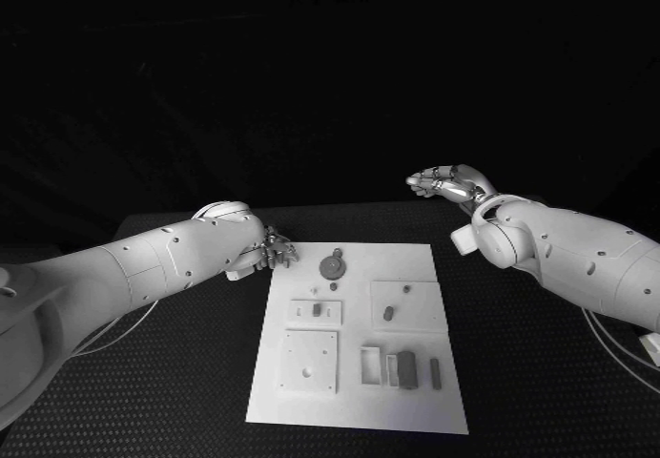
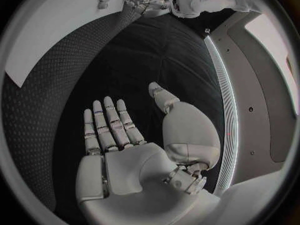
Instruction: Assemble the parts on the task board
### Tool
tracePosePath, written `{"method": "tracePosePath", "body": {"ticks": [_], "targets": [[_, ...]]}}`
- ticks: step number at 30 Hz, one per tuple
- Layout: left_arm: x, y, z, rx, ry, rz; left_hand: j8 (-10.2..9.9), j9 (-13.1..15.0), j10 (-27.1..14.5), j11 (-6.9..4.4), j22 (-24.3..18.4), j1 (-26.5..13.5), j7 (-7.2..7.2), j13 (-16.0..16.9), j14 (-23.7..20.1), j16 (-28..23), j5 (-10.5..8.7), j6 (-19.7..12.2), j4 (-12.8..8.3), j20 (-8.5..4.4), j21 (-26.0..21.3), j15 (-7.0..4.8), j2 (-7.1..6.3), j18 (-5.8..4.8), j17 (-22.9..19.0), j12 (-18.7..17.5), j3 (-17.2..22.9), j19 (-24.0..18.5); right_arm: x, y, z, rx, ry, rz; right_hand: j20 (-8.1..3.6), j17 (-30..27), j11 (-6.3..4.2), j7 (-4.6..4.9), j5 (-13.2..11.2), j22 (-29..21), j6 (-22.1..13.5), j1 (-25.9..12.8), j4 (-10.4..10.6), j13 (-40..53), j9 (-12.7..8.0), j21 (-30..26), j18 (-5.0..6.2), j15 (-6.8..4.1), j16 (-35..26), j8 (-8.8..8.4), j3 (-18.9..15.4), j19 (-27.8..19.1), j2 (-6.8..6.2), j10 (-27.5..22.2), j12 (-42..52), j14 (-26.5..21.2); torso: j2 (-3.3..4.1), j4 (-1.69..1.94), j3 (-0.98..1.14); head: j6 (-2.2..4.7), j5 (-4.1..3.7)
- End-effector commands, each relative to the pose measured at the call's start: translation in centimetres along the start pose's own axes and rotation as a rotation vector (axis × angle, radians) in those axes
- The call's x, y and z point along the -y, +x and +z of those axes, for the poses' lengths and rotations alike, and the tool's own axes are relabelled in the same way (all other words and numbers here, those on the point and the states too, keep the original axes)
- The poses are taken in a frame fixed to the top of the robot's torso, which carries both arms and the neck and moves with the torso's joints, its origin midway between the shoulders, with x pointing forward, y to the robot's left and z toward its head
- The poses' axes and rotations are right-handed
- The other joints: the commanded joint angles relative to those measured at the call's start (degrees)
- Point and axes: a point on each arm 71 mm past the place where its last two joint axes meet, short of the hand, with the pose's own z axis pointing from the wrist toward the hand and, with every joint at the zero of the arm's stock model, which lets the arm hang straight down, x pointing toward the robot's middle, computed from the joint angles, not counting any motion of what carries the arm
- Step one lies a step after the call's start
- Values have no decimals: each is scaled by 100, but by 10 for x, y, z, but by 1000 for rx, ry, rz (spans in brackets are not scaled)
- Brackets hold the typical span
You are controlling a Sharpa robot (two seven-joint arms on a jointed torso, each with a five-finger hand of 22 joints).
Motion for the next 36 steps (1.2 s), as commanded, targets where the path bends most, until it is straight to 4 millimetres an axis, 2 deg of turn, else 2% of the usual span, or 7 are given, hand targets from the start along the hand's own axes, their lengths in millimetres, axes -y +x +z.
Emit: {"method": "tracePosePath", "body": {"ticks": [1, 10, 11, 12, 20, 30, 36], "targets": [[1, 2, 0, -21, 8, 0, 18, 10, -28, -13, 123, 5, -10, 7, -26, 39, 84, 51, -45, 22, -21, 1, 56, 71, -6, 22, -13, 11, -1, 2, 0, -16, -14, 2, -1, 5, 1, 276, -2, 0, -33, 7, 19, 1, -9, -23, -52, 29, -27, 33, -12, -33, 36, 31, -35, -6, 3, 0, -4, 3, 3], [2, 2, 0, -15, 12, -3, 46, 12, -13, -25, 125, 104, -22, 7, -15, 52, 148, 85, -164, 20, -18, -2, 318, 69, -16, 33, 2, 23, -1, 2, 0, -17, -14, 2, -1, 6, 1, 277, -2, 11, -35, 8, 18, 1, -11, -23, -52, 29, -27, 35, -14, -32, 38, 32, -37, -6, 3, 0, -4, -3, 3], [2, 2, 0, -16, 12, -2, 52, 7, -5, -27, 118, 227, -27, 2, -7, 50, -148, 94, -72, 23, -16, -8, 272, 68, -26, 31, 225, 49, -1, 2, 0, -17, -14, 2, -1, 6, 1, 277, -2, 13, -35, 8, 18, 1, -11, -23, -52, 29, -27, 35, -14, -31, 38, 32, -37, -6, 3, 1, -5, -1, 1], [2, 2, 0, -16, 11, -2, 60, 1, 12, -17, 117, 364, -14, -7, 10, 53, -243, 104, 260, 39, -19, 5, 47, 48, -40, 31, 711, 77, -1, 2, 1, -17, -14, 2, -1, 7, 1, 277, -2, 5, -35, 9, 18, 1, -11, -25, -53, 29, -27, 36, -14, -33, 38, 32, -38, -6, 3, 0, -6, 0, 1], [1, 2, 0, -21, 9, -10, 101, 20, 20, -35, 138, 489, -35, 1, 14, 73, -244, 142, 125, 20, 3, -1, 182, 57, -39, 47, 731, 60, -1, 2, 1, -18, -13, 3, -2, 8, 1, 277, -2, 10, -36, 10, 18, 1, -12, -26, -53, 30, -28, 37, -15, -33, 40, 33, -39, -6, 4, 0, -4, -8, 1], [-3, 2, 0, -39, 1, -60, 325, 188, 193, -138, 142, 800, -154, 42, 154, 164, -230, 401, -139, -20, 113, -46, 494, 58, -18, 144, 852, 155, -1, 2, 1, -18, -13, 2, -2, 9, 2, 278, -2, 18, -37, 9, 19, 1, -14, -27, -53, 32, -28, 40, -16, -32, 42, 34, -42, -6, 4, 0, -3, -18, -1], [-5, 1, -2, -19, 7, -117, 402, 255, 315, -192, 144, 881, -210, 81, 268, 229, -232, 503, -186, -60, 202, -86, 490, 66, 6, 214, 876, 250, -1, 2, 1, -18, -14, 2, -2, 9, 2, 277, -2, 15, -38, 8, 20, 1, -15, -30, -53, 31, -29, 42, -18, -33, 44, 35, -44, -7, 2, -1, 1, -19, -1]]}}
